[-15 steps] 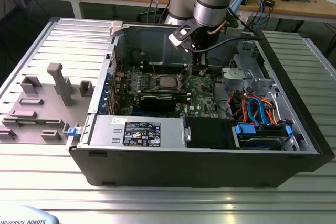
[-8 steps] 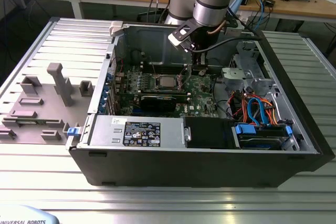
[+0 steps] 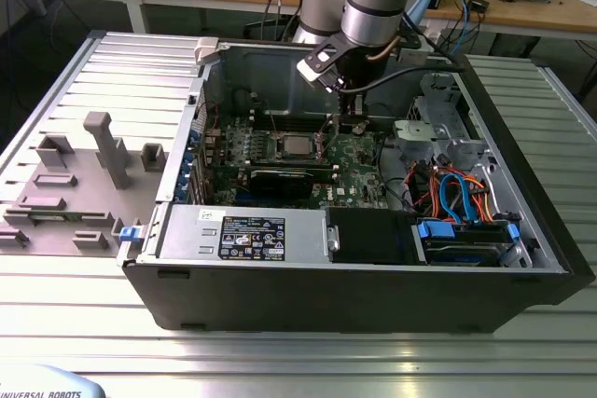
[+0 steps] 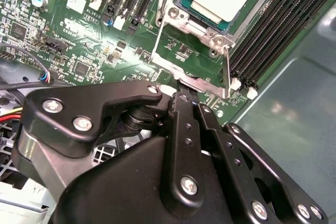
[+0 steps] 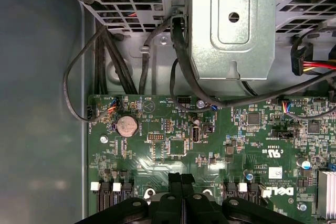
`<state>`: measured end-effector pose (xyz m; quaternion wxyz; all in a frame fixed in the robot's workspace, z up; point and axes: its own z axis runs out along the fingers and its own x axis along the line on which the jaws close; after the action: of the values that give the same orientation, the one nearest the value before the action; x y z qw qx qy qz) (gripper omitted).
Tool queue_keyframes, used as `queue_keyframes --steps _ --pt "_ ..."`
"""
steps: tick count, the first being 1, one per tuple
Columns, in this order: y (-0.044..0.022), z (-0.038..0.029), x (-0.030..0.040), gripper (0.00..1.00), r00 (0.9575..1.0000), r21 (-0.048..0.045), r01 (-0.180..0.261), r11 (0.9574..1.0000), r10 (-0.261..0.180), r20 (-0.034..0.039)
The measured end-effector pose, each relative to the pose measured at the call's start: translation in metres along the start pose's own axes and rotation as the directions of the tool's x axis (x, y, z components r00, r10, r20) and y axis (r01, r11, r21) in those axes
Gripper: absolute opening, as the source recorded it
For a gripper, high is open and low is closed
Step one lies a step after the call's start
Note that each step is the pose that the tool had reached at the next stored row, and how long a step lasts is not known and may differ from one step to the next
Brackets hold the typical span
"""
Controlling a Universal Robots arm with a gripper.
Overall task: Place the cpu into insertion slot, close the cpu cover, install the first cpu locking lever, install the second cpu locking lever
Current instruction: 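Close the cpu cover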
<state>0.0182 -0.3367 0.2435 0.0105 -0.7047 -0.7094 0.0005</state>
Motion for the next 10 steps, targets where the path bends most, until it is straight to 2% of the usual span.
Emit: queue_keyframes --steps 10 --pt "-0.0020 0.0000 0.0000 0.11 1.0000 0.0000 0.000 1.0000 0.000 0.0000"
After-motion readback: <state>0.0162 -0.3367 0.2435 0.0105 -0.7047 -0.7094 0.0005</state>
